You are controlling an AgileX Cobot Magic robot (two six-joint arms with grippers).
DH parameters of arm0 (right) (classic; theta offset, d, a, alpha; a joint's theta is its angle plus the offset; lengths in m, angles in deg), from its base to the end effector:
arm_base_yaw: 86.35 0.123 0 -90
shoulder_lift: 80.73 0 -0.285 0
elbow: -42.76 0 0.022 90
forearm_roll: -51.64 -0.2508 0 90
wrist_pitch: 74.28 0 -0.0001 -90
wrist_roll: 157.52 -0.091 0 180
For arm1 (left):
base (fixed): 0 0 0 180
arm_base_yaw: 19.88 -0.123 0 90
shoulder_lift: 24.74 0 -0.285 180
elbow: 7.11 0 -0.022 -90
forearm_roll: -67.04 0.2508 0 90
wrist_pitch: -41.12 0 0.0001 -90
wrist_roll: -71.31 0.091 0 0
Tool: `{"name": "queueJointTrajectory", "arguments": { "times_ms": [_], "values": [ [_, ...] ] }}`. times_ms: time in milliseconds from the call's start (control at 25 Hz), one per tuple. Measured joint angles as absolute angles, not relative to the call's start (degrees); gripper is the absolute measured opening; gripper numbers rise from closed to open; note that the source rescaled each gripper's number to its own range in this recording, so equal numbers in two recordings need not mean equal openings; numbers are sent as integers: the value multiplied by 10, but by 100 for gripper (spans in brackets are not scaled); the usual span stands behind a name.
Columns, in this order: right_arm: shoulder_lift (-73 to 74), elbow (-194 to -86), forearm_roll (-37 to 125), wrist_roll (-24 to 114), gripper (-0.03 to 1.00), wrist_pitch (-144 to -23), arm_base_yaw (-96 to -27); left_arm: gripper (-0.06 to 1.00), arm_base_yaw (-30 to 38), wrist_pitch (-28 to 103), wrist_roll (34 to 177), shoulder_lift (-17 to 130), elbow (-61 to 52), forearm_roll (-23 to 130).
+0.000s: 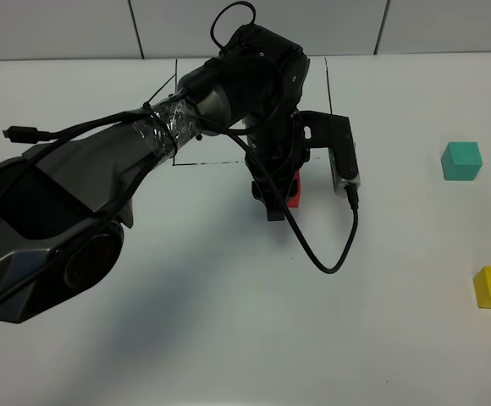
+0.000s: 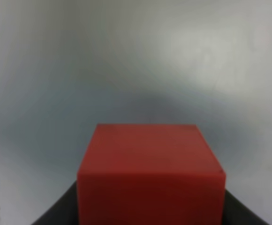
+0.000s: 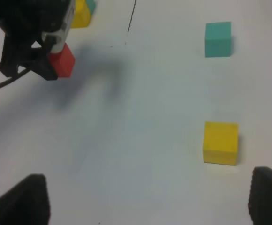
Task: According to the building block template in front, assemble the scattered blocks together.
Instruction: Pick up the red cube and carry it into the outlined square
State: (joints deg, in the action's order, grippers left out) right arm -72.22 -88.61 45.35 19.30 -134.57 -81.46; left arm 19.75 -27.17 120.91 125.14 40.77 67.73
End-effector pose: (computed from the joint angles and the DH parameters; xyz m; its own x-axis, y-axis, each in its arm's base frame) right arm -0.0034 0.0084 0.2781 -0.4725 0.0693 -0.8786 -0.1179 0.9830 0.1410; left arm 0.3947 -0.3256 0.1457 -0.0030 0.9950 -0.1003 0.9906 0.0167 0.1361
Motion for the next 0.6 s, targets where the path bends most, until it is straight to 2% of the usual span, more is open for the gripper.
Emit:
{"name": "queueJointTrajectory", "arguments": {
  "times_ms": [600],
  "values": [
    [-722,-886,453,193,76,-1346,-815,0,198,-272,1187,1280,408,676]
  ]
}}
